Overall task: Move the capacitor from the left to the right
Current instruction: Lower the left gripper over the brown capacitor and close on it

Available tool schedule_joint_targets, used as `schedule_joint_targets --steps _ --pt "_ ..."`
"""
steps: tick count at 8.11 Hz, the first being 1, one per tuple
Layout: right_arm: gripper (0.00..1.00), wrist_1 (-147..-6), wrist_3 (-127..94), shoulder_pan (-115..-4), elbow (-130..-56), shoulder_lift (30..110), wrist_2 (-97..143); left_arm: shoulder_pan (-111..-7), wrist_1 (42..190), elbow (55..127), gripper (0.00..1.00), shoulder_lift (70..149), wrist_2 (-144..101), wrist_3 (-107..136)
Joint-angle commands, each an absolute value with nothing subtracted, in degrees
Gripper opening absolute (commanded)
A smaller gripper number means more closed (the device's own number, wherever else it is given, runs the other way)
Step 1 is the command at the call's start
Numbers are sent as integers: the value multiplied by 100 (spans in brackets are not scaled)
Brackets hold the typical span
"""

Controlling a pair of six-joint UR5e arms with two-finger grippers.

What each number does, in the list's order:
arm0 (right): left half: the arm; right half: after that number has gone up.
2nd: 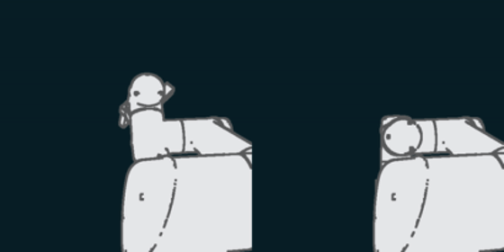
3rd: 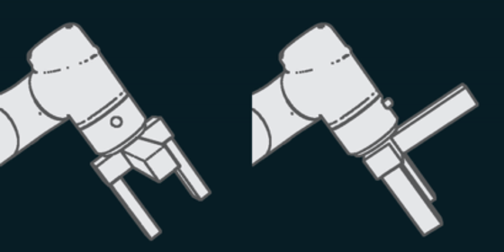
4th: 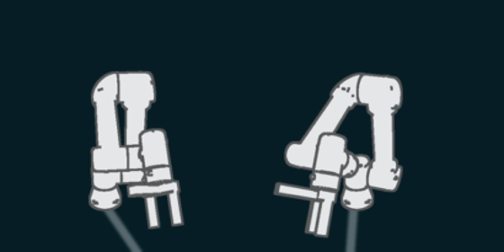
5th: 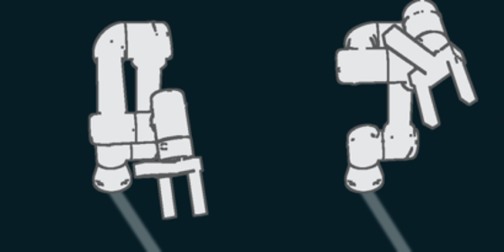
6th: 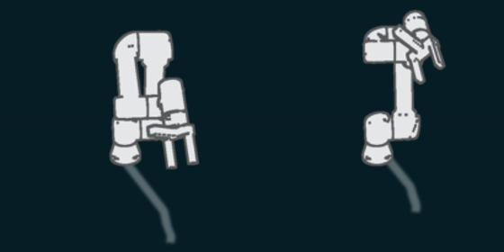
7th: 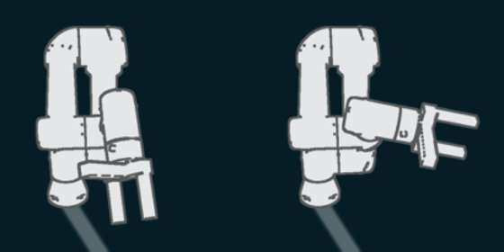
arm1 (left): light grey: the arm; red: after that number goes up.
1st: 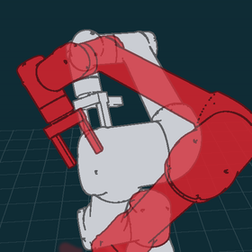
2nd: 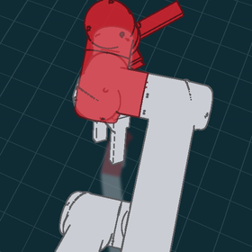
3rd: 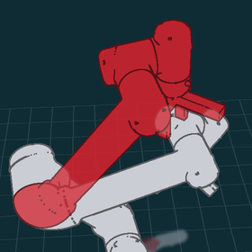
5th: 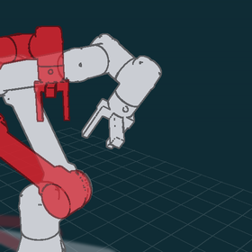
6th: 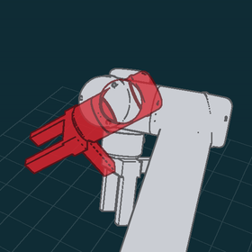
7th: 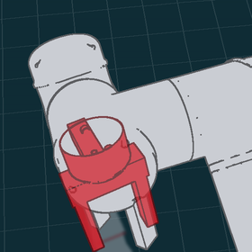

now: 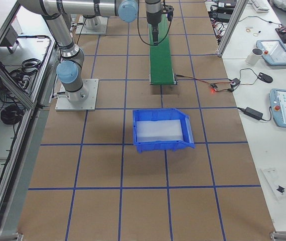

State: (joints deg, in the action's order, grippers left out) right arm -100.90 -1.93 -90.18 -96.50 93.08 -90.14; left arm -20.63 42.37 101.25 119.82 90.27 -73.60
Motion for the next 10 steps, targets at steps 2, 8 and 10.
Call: schedule_joint_targets --steps 2,8,10 --pt "100 -10090 -193 -9018 -9650 9308 -9018 -2065 4245 10125 84 12006 8649 -6891" --pt "100 -10090 -193 -9018 -9650 9308 -9009 -2065 4236 10134 58 12111 8683 -6899" --pt "100 -10090 -193 -9018 -9650 9308 -9009 -2065 4236 10125 24 12111 8719 -6952"
